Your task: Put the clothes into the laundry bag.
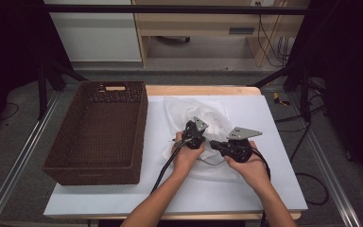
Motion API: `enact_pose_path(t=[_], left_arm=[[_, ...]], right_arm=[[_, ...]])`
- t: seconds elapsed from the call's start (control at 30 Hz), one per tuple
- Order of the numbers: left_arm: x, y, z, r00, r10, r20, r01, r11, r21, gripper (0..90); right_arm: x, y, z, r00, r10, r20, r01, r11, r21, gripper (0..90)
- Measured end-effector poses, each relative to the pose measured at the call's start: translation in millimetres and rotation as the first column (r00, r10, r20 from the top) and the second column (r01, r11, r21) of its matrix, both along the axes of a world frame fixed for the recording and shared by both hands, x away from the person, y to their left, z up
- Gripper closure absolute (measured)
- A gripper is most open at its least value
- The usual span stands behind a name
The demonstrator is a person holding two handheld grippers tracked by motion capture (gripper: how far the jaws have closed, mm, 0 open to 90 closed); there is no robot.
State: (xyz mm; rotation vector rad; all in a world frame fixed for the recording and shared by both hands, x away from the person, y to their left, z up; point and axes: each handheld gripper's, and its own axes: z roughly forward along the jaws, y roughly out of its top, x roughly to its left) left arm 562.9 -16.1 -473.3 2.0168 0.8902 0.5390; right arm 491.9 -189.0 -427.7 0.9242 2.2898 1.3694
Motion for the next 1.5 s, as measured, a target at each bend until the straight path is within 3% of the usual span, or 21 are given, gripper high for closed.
enact_pose_path(t=[0.47, 0.63, 0.9, 1.13, 1.27, 1.5], left_arm=[[-50.9, 43.1, 20.6, 0.9989, -0.037, 0.029, 0.036, 0.9993, 0.009, 89.9], [-63.9, 61.1, 34.5, 0.9986, -0.033, 0.042, 0.034, 0.9993, -0.014, 89.8], [-71.2, 76.8, 47.5, 0.9942, 0.009, 0.107, -0.008, 0.9999, -0.013, 74.1], [-74.3, 79.8, 40.9, 0.9931, -0.012, 0.117, 0.003, 0.9974, 0.073, 54.4], [-75.4, 77.9, 38.3, 0.9897, -0.027, 0.140, 0.011, 0.9928, 0.119, 51.7], [-59.2, 71.9, 31.1, 0.9932, -0.031, 0.113, 0.013, 0.9877, 0.156, 54.1]], right_arm=[[-2.6, 0.0, 1.6, 0.9998, 0.001, 0.022, -0.001, 1.000, -0.020, 89.4], [-2.8, -0.6, 1.5, 0.9997, 0.001, 0.024, -0.001, 1.000, -0.023, 89.4], [-4.4, -1.8, 3.2, 0.9995, -0.002, 0.031, 0.002, 1.000, -0.015, 89.4], [-3.7, -3.6, 3.7, 0.9995, -0.003, 0.030, 0.003, 1.000, -0.007, 89.4], [-3.4, -3.7, 3.9, 0.9995, -0.002, 0.030, 0.002, 1.000, -0.007, 89.4], [-3.7, -5.5, 4.2, 0.9996, -0.001, 0.030, 0.001, 1.000, -0.004, 89.3]])
